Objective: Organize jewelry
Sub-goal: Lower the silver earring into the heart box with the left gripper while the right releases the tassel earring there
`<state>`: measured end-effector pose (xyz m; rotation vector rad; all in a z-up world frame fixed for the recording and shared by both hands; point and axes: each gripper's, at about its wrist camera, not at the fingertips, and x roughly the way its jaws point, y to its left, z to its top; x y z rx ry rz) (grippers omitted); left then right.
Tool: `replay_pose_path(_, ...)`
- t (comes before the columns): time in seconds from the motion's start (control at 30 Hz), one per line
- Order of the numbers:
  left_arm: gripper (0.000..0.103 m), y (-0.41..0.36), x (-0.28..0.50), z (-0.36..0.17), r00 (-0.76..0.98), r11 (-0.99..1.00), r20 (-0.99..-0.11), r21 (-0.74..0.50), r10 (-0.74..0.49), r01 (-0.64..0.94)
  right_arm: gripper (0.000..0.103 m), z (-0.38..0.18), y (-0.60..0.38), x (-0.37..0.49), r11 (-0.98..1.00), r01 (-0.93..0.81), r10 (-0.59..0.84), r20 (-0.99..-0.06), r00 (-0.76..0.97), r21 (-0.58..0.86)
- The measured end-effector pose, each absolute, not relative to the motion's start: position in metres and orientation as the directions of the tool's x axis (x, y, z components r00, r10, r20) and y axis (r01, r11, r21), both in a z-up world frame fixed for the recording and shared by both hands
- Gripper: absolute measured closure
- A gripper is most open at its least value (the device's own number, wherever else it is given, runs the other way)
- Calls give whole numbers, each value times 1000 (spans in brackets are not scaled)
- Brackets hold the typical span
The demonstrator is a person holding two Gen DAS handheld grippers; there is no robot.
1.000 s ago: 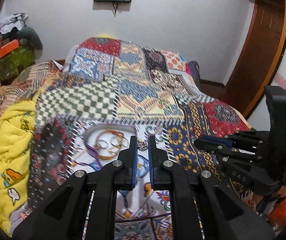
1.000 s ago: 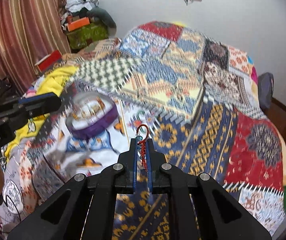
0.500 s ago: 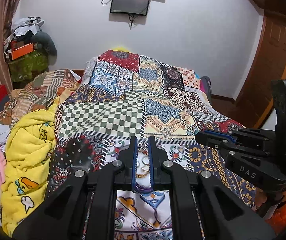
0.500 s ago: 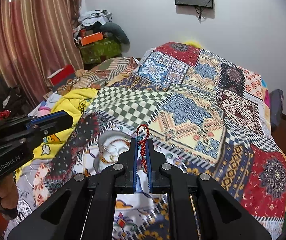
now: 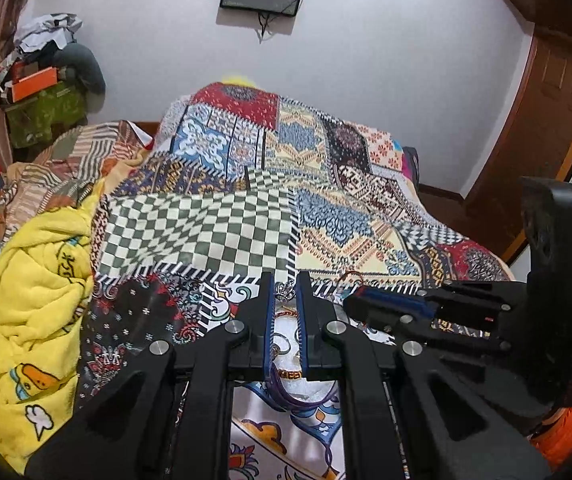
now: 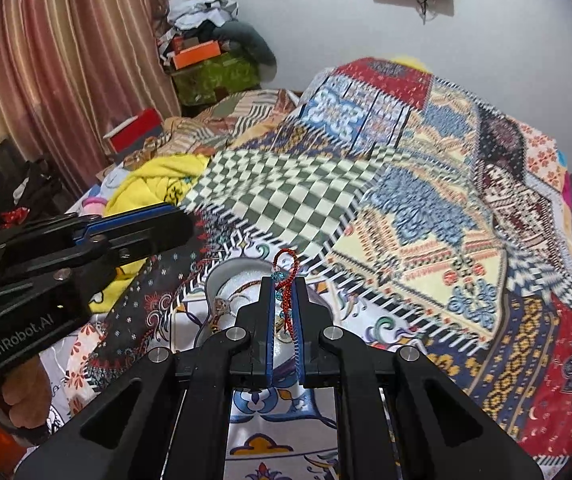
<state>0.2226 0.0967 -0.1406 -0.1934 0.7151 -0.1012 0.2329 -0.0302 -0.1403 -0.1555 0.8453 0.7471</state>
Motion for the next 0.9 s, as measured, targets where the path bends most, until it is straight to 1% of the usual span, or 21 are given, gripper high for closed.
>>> replay_pose_path(0.37, 95, 104, 246, -174, 682, 972, -705, -231, -195, 39, 96, -167, -10, 236, 705, -690, 523, -776, 352, 163)
replay_pose_path(0.57, 95, 105, 250, -183, 665, 971, -718, -236, -203, 40, 96, -172, -8, 238, 700, -695, 522, -783, 338, 166)
replay_pose_path(0.8, 94, 105, 249, -183, 657, 971, -727, -236, -198, 32, 96, -170, -6, 234, 695, -708, 502, -791, 351, 127)
replay_pose_path(0.83, 94, 105, 248, -183, 657, 973, -729, -230, -191, 27, 94, -169, -6, 233, 697, -707, 496, -794, 352, 122)
replay_pose_path(0.87, 92, 104, 248, -182, 658, 974, -730, -226, -186, 25, 93, -169, -6, 233, 700, -705, 489, -797, 355, 115)
replay_pose_path(0.9, 90, 104, 247, -180, 660, 976, -730, -218, -177, 20, 88, -168, -7, 232, 701, -705, 486, -798, 357, 111)
